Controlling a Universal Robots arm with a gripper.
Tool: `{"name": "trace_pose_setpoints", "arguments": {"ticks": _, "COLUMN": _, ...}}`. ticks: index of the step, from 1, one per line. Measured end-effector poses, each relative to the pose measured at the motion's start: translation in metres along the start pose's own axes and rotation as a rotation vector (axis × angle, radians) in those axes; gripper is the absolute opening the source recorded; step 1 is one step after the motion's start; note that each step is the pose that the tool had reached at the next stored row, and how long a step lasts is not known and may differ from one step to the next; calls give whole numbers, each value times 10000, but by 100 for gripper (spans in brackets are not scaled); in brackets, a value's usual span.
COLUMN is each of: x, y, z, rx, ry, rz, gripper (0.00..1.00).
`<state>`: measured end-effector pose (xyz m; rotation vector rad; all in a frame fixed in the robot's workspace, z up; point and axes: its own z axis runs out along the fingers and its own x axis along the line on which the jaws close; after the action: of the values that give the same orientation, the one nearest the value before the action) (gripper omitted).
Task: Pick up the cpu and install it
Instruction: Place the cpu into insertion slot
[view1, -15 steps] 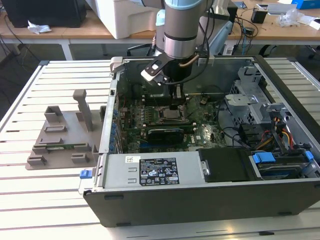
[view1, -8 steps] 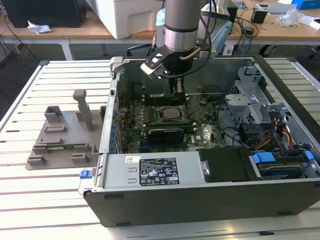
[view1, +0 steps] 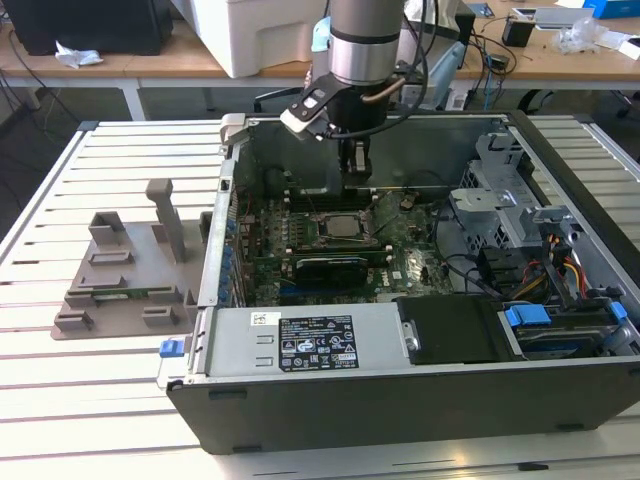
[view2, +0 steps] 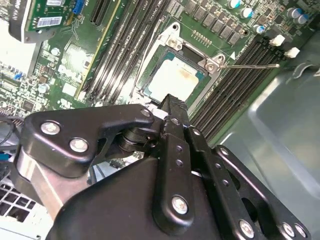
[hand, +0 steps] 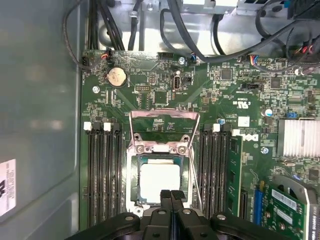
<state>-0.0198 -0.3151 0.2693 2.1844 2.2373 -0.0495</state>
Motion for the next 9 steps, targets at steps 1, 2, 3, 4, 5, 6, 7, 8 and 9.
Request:
{"name": "trace_pose_setpoints", "arguments": {"ticks": 1, "x": -1, "y": 0, "z": -27, "rx": 0, "ry": -1, "rz": 0, "gripper": 11}}
{"name": "trace_pose_setpoints", "arguments": {"ticks": 2, "x": -1, "y": -1, "z": -44, "rx": 1, "ry": -1, "rz": 0, "gripper": 11}}
{"name": "trace_pose_setpoints", "arguments": {"ticks": 3, "x": -3, "y": -1, "z": -80, "rx": 1, "ry": -1, "rz": 0, "gripper": 11}}
{"name": "trace_pose_setpoints", "arguments": {"ticks": 4, "x": -3, "y": -1, "z": -104, "rx": 1, "ry": -1, "rz": 0, "gripper": 11}}
{"name": "trace_pose_setpoints", "arguments": {"ticks": 5, "x": -4, "y": -1, "z": -126, "rx": 0, "ry": 0, "rz": -1, "gripper": 11}}
{"name": "trace_pose_setpoints", "arguments": {"ticks": 6, "x": -5, "y": -2, "z": -149, "rx": 0, "ry": 0, "rz": 0, "gripper": 11}}
{"name": "trace_pose_setpoints", "arguments": {"ticks": 7, "x": -6, "y": -2, "z": -178, "rx": 1, "ry": 0, "rz": 0, "gripper": 11}}
{"name": "trace_pose_setpoints", "arguments": {"ticks": 8, "x": -7, "y": -3, "z": -213, "rx": 1, "ry": -1, "rz": 0, "gripper": 11}}
{"name": "trace_pose_setpoints", "arguments": {"ticks": 9, "x": -8, "y": -3, "z": -257, "rx": 1, "ry": -1, "rz": 0, "gripper": 11}}
